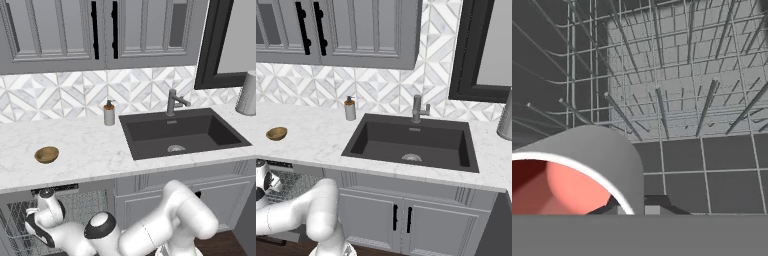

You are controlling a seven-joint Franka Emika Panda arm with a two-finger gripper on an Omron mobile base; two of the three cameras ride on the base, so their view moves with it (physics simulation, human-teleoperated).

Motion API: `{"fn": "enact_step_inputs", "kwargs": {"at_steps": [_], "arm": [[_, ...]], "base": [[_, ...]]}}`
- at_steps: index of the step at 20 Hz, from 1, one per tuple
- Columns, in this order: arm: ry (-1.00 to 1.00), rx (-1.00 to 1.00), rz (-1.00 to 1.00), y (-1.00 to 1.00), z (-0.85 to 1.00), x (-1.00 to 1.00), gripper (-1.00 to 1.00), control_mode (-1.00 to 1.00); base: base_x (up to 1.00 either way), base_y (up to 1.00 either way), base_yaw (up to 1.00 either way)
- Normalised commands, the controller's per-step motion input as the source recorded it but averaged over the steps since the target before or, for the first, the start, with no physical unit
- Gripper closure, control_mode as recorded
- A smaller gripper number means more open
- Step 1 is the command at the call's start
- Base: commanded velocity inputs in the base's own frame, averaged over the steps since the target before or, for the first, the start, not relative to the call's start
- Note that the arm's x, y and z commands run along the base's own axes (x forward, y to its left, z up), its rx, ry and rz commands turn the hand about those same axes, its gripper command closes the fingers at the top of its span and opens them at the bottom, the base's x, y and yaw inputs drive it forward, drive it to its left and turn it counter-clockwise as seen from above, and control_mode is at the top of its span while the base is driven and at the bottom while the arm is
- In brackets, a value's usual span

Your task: Pick up the cup and bowl from the counter, place them in the dishwasher, and close the dishwasher door.

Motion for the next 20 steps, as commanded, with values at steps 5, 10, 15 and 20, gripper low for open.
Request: {"fn": "enact_step_inputs", "kwargs": {"at_steps": [5, 10, 15, 20], "arm": [[0.14, -0.07, 0.00, 0.00, -0.55, -0.02, 1.00, -1.00], [0.09, -0.05, 0.00, 0.01, -0.28, -0.07, 1.00, -1.00], [0.00, 0.00, 0.00, 0.06, 0.00, 0.00, -1.00, -1.00], [0.00, 0.00, 0.00, 0.02, 0.00, -0.01, -1.00, -1.00]], "base": [[0.00, 0.00, 0.00], [0.00, 0.00, 0.00], [0.00, 0.00, 0.00], [0.00, 0.00, 0.00]]}}
